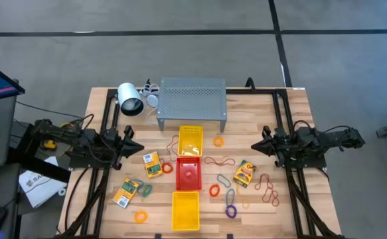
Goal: Pick & Place Office Desk Supplies
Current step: Put the yellow spring rubber band into the red bin
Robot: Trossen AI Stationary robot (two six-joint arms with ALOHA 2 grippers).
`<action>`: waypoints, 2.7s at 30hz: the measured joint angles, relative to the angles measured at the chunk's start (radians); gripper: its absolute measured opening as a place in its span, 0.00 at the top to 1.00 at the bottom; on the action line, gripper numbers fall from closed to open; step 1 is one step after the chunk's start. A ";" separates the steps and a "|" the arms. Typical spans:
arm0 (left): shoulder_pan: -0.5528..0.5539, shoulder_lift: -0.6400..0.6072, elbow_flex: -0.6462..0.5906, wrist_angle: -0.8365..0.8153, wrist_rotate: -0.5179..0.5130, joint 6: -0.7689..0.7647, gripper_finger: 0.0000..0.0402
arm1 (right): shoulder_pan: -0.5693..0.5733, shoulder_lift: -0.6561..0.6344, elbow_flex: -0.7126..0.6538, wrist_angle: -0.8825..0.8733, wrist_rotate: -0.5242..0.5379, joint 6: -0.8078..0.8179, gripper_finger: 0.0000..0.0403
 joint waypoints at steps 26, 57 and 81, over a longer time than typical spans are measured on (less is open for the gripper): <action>0.000 0.445 0.000 0.559 -0.001 0.231 0.97 | 0.000 0.221 0.008 0.276 0.147 -0.135 0.99; 0.000 0.450 -0.001 0.470 -0.001 0.238 0.97 | -0.061 1.577 0.614 -0.104 0.184 -0.292 0.44; 0.000 0.450 -0.001 0.464 -0.001 0.239 0.97 | -0.179 1.654 0.616 -0.120 0.143 -0.288 0.45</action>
